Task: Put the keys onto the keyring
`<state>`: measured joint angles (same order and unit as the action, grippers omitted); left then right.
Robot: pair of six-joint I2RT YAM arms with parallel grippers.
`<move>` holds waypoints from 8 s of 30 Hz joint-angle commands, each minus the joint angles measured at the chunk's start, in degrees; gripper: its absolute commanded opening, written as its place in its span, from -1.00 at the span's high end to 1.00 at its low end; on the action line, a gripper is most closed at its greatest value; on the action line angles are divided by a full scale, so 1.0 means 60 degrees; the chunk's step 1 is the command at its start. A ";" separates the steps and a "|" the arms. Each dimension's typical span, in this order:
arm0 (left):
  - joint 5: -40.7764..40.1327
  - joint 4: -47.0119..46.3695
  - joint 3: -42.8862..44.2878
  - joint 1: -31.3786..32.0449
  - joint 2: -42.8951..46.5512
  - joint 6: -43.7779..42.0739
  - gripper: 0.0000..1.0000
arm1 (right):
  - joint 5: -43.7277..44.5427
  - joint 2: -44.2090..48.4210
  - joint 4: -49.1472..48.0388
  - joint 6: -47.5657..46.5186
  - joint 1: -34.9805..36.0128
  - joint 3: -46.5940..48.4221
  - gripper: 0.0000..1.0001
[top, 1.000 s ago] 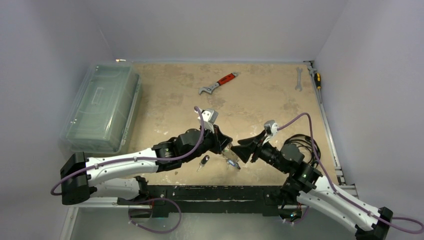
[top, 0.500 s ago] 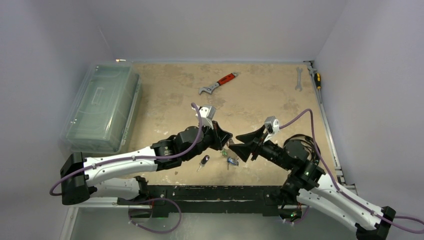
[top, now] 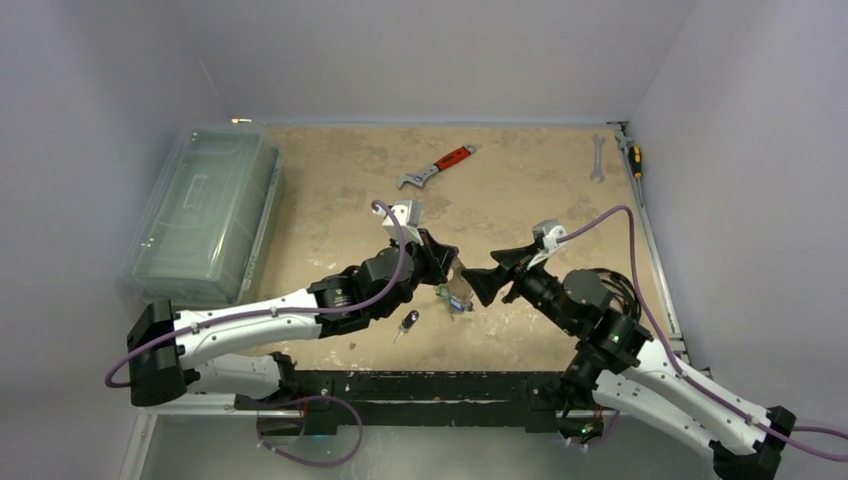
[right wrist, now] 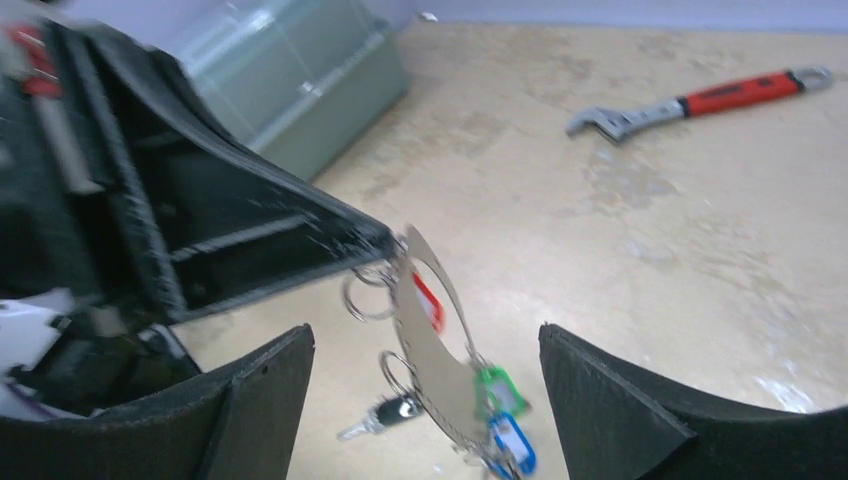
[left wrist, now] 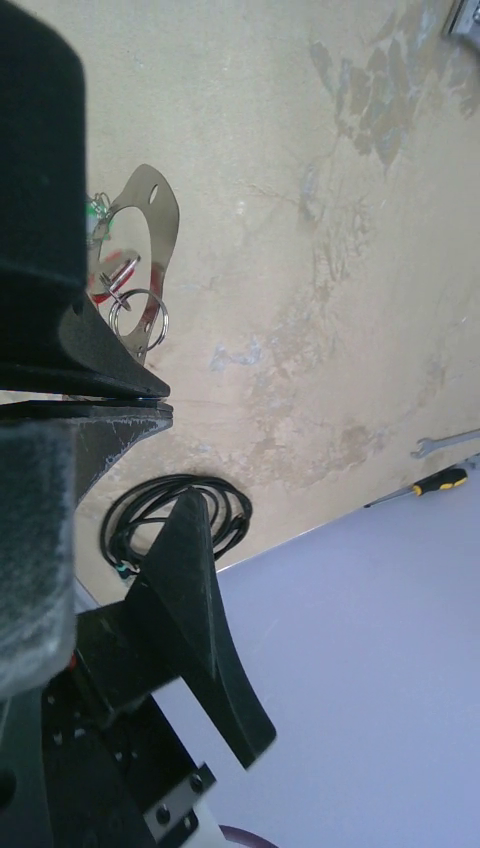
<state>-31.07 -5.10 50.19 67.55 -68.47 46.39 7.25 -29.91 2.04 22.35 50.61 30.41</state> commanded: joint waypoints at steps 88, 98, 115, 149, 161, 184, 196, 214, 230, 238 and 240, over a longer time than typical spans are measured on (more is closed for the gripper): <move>0.5131 -0.2705 0.0014 -0.0272 0.3135 -0.5279 1.00 | -0.5020 -0.0033 -0.3615 -0.1031 -0.0568 0.1561 0.03; 0.5453 -0.2604 -0.0073 -0.0272 0.3473 -0.5422 1.00 | -0.6598 -0.1225 -0.4834 -0.0304 -0.0831 0.1899 0.18; 0.5793 -0.2766 -0.0132 -0.0272 0.3679 -0.5426 1.00 | -0.6768 -0.1833 -0.5398 -0.0066 -0.1067 0.1816 0.69; 0.6640 -0.2952 0.0010 -0.0272 0.3383 -0.5505 1.00 | -0.7906 -0.2077 -0.5254 0.0064 -0.1212 0.2212 0.47; 0.7087 -0.3002 0.0175 -0.0272 0.3109 -0.5481 1.00 | -0.8142 -0.2344 -0.5147 -0.0048 -0.1221 0.2133 0.77; 0.7296 -0.2294 0.0629 -0.0272 0.2755 -0.5652 0.33 | -0.7518 -0.1866 -0.4838 -0.1142 -0.1215 0.1754 1.00; 0.6372 -0.2044 0.0892 -0.0272 0.2957 -0.5477 -0.60 | -0.6653 -0.1725 -0.3968 -0.2130 -0.1221 0.1619 1.00; 0.1352 0.2079 0.1014 -0.0272 0.4302 -0.7442 -0.79 | -0.5425 -0.0738 -0.4888 -0.4235 -0.0958 0.0372 1.00; 0.1304 0.3380 -0.1219 -0.0272 0.5366 -0.9267 -0.78 | 0.0449 -0.0686 -0.5588 -0.9899 0.2130 -0.0269 1.00; 0.2290 0.3541 -0.1755 -0.0272 0.5014 -0.8746 -0.70 | 0.1600 -0.0974 -0.5206 -0.9654 0.2564 -0.0030 1.00; 0.2586 0.3862 -0.1666 -0.0272 0.4553 -0.8483 -0.68 | 0.1643 -0.0939 -0.4794 -0.9457 0.2566 0.0017 1.00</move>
<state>-20.60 16.36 39.62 65.71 -37.98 -6.81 12.91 -36.42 -26.33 -34.94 65.69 26.98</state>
